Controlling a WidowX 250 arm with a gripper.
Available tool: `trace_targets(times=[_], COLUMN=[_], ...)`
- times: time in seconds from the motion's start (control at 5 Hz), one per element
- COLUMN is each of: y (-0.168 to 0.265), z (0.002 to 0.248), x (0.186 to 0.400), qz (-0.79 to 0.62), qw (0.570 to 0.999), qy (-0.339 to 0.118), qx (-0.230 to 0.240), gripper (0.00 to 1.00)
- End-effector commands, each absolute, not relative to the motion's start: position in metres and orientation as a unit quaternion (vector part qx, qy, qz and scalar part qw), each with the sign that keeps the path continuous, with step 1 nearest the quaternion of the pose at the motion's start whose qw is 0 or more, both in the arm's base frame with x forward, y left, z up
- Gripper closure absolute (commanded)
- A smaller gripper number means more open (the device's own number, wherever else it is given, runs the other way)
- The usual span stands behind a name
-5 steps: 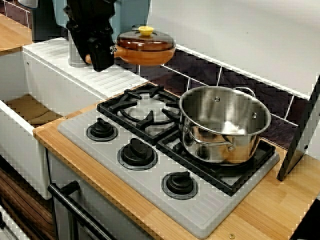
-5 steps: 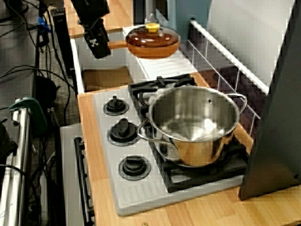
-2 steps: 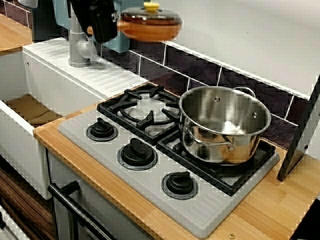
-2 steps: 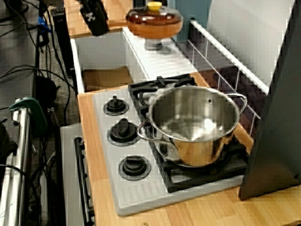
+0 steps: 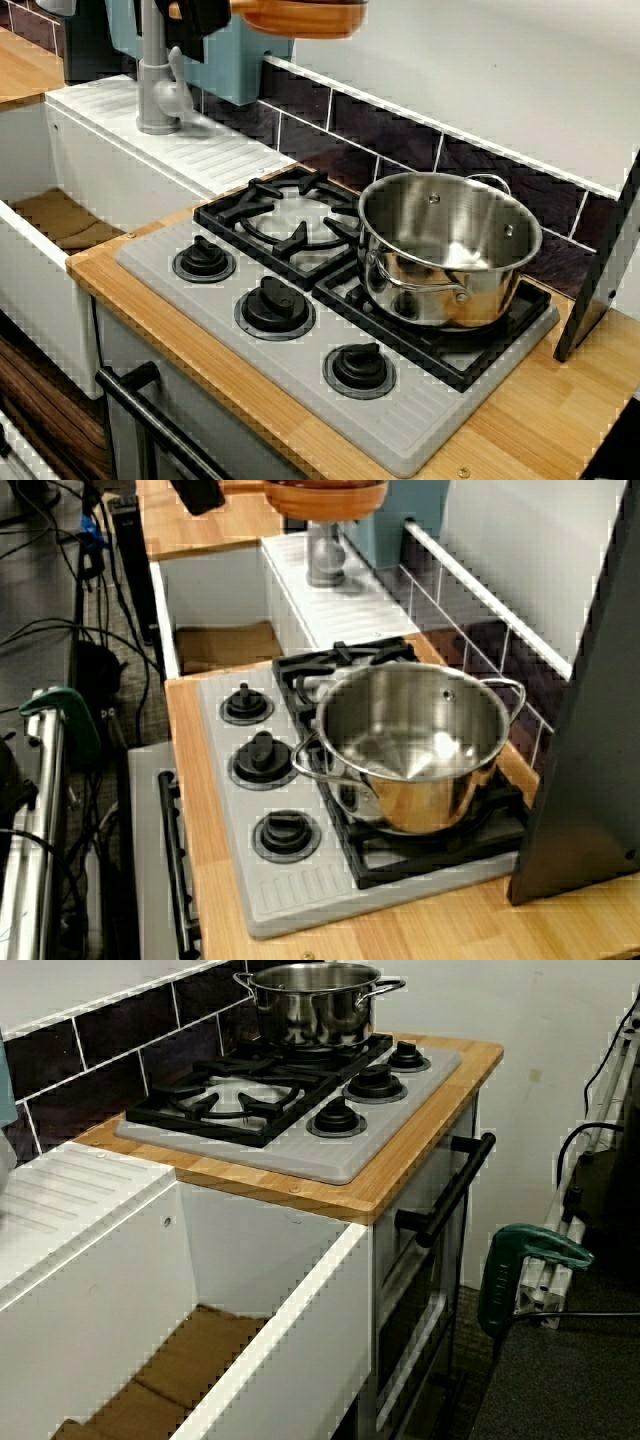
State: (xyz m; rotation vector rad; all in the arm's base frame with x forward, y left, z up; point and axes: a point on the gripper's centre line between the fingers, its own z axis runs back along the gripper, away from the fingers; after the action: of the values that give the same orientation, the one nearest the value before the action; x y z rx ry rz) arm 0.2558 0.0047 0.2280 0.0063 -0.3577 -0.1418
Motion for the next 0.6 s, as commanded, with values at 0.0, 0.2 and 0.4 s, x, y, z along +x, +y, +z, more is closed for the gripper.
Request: trace_targets(times=[0.0, 0.2, 0.4], y=[0.0002, 0.0004, 0.0004], z=[0.2539, 0.2576, 0.2520], x=[0.2514, 0.2538, 0.2602], qz=[-0.081, -0.083, -0.082], qw=[0.973, 0.973, 0.975], qy=[-0.214, -0.215, -0.208], qx=[0.004, 0.004, 0.010], gripper=[1.00, 1.00, 1.00])
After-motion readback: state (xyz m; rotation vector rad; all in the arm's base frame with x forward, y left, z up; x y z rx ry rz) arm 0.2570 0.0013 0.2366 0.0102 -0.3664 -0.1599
